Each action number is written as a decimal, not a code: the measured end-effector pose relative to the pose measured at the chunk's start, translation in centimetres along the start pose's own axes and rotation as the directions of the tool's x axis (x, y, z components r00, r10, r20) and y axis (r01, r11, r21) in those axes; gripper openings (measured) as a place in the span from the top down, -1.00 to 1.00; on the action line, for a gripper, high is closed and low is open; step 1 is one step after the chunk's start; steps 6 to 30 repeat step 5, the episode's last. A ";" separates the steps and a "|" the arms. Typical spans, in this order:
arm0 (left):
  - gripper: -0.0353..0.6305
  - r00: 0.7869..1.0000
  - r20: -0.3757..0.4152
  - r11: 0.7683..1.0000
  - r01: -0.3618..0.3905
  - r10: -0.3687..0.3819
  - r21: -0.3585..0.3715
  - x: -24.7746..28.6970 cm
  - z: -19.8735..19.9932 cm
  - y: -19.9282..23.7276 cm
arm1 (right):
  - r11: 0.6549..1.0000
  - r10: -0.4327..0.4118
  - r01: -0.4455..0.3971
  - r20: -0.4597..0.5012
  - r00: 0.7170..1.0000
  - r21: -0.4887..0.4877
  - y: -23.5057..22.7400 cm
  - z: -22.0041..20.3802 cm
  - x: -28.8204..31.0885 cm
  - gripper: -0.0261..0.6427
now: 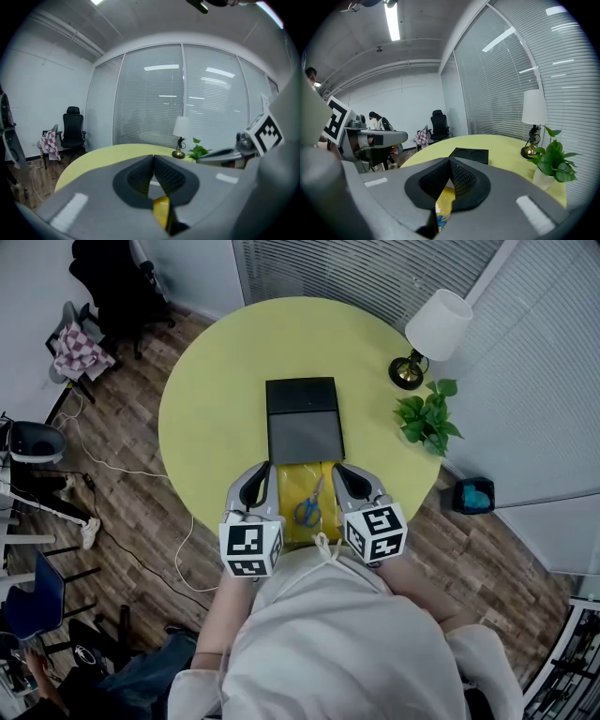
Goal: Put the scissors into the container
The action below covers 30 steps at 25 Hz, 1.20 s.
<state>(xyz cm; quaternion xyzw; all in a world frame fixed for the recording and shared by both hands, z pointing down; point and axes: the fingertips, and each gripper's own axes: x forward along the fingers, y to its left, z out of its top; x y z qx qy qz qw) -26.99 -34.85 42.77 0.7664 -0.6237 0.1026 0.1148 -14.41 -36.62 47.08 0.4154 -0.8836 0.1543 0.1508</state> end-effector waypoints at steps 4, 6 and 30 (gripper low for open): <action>0.88 1.000 -0.008 1.000 0.002 -0.002 -0.001 0.1 -0.1 0.0 | 1.000 0.002 -0.002 -0.002 1.000 0.000 0.1 0.0 0.1 0.92; 0.88 1.000 -0.009 1.000 0.002 -0.002 -0.001 0.2 -0.1 0.0 | 1.000 0.002 -0.002 -0.002 1.000 0.000 0.1 0.0 0.1 0.92; 0.88 1.000 -0.009 1.000 0.002 -0.002 -0.001 0.2 -0.1 0.0 | 1.000 0.002 -0.002 -0.002 1.000 0.000 0.1 0.0 0.1 0.92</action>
